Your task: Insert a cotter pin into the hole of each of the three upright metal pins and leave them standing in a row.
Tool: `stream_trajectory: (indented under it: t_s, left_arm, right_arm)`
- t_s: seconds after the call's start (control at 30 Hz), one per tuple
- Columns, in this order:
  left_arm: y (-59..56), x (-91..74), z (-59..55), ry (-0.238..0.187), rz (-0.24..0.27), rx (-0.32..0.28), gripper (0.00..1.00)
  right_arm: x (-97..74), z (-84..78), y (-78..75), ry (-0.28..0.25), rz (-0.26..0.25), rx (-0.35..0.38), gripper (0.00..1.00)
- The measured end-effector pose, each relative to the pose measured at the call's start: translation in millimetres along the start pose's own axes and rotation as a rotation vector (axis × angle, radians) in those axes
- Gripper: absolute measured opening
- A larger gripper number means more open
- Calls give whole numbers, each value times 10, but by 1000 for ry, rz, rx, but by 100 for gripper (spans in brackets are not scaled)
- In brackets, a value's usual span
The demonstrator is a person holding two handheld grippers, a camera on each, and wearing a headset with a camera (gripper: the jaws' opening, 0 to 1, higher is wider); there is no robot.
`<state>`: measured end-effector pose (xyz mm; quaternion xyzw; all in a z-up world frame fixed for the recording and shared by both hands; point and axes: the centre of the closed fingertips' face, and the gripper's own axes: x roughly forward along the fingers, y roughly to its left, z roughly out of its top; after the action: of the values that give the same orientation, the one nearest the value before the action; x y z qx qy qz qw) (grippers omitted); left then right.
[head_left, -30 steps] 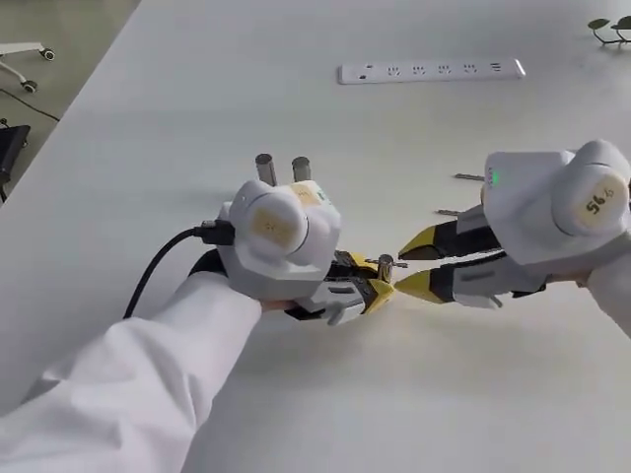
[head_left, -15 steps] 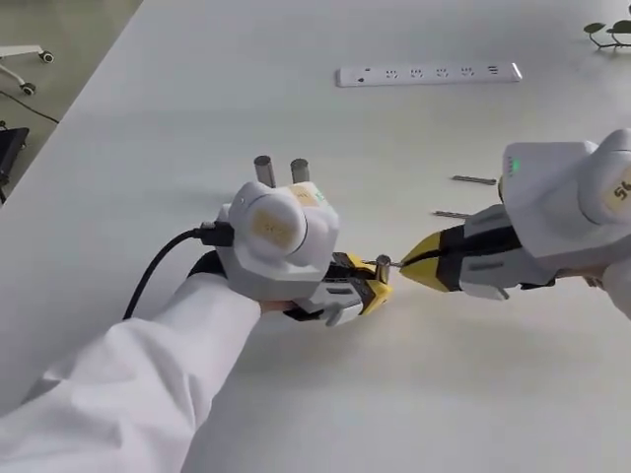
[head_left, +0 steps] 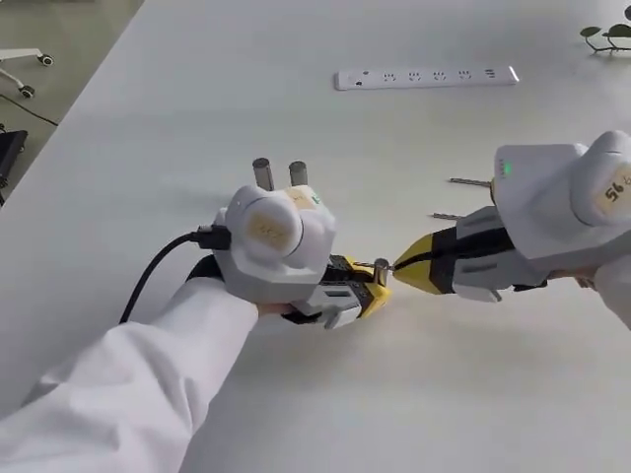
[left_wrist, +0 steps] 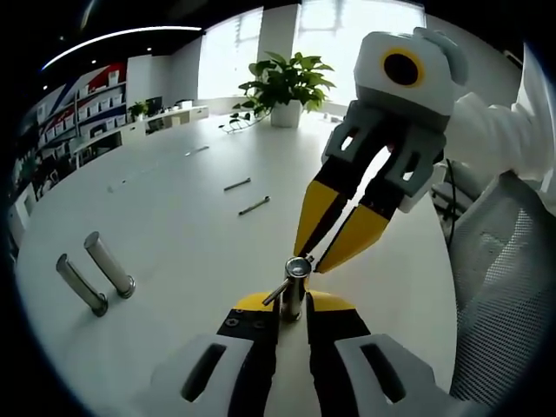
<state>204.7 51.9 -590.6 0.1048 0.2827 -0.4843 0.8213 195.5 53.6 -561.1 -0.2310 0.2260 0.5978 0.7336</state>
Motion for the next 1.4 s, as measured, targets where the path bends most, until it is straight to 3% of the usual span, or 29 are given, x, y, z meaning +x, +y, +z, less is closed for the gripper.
stream_trajectory:
  t_s: [0.07,0.27,0.37,0.43,0.47,0.53,0.67,0.8,0.87,0.97,1.17,1.4]
  left_arm:
    - [-13,-13,14,-10,-3,-1,18]
    - [-89,-143,-41,-13,-23,8,42]
    - [-98,-237,-71,-29,-24,-18,54]
    - [-99,-316,-82,-46,-21,-31,58]
    - [-106,-365,-29,-95,-21,-54,59]
    - [-162,-434,-1,-129,-53,-113,65]
    - [-174,-603,-61,-116,-36,-73,79]
    - [-212,-724,-93,-123,-33,-78,99]
    - [-213,-784,-117,-122,-17,-106,99]
    - [-267,-851,-150,-124,-34,-112,99]
    - [-271,-914,-252,-99,-8,-115,99]
    - [-259,-1009,-217,-98,21,-108,99]
  right_arm:
    - [-8,-1,-9,0,-8,3,6]
    - [-45,15,-2,-10,-20,14,8]
    - [-55,27,5,-19,-23,22,8]
    - [-57,29,4,-23,-27,30,10]
    - [-57,29,5,-25,-28,34,11]
    - [-49,26,11,-28,-27,41,13]
    - [-25,23,32,-25,-27,49,15]
    - [-1,63,47,-27,-24,50,17]
    - [20,73,43,-24,-22,53,17]
    - [52,74,33,-10,-21,50,17]
    - [128,104,34,-7,-13,58,13]
    - [227,111,39,10,-3,46,10]
